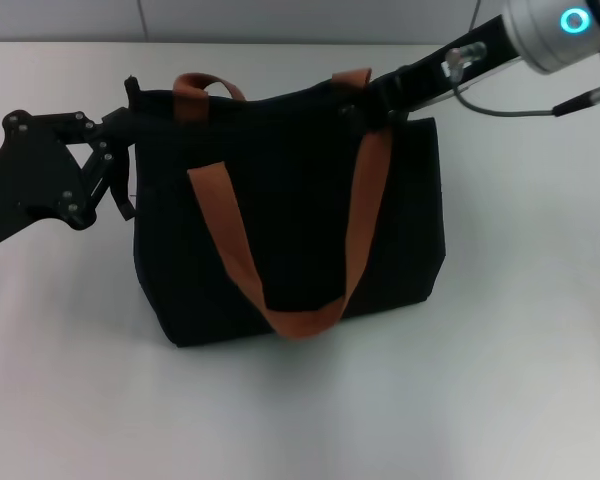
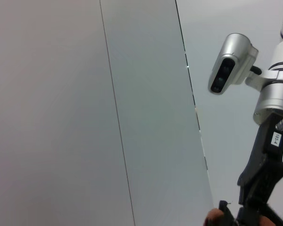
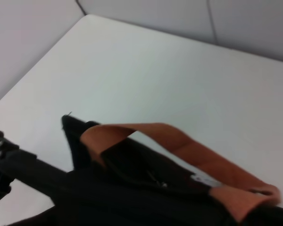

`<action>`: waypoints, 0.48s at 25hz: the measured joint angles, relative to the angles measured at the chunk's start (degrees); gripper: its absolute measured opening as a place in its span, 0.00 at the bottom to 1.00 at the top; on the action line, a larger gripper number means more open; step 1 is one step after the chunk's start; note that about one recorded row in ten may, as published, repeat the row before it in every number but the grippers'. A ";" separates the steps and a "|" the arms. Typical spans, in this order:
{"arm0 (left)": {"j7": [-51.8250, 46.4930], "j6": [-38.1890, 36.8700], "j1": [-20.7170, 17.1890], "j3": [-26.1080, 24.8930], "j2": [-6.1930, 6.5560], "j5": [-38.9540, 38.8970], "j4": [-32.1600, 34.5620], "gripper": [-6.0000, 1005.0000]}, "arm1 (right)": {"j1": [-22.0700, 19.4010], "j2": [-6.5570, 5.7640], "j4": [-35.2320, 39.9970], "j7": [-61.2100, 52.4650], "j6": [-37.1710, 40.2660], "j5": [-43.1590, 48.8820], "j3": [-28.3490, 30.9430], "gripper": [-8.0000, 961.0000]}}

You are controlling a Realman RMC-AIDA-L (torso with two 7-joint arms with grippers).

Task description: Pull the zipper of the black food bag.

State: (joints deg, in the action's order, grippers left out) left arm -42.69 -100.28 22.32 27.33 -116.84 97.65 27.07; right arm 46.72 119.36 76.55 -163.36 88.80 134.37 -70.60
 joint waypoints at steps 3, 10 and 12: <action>0.01 0.25 0.00 -0.04 0.07 -0.05 -0.02 0.05 | -0.96 -0.04 1.33 -0.01 0.41 1.10 1.17 0.00; -0.03 0.36 0.04 -0.04 0.05 -0.05 -0.03 0.05 | -1.96 -0.02 2.31 -0.02 1.15 1.87 2.26 0.01; -0.10 0.36 0.07 -0.03 0.00 -0.05 -0.05 0.05 | -2.67 0.06 3.06 0.44 0.95 0.97 2.87 0.01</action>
State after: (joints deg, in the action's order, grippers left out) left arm -42.79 -99.92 22.39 27.30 -116.84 97.60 27.02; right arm 44.05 119.42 79.62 -162.93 89.75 135.34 -67.73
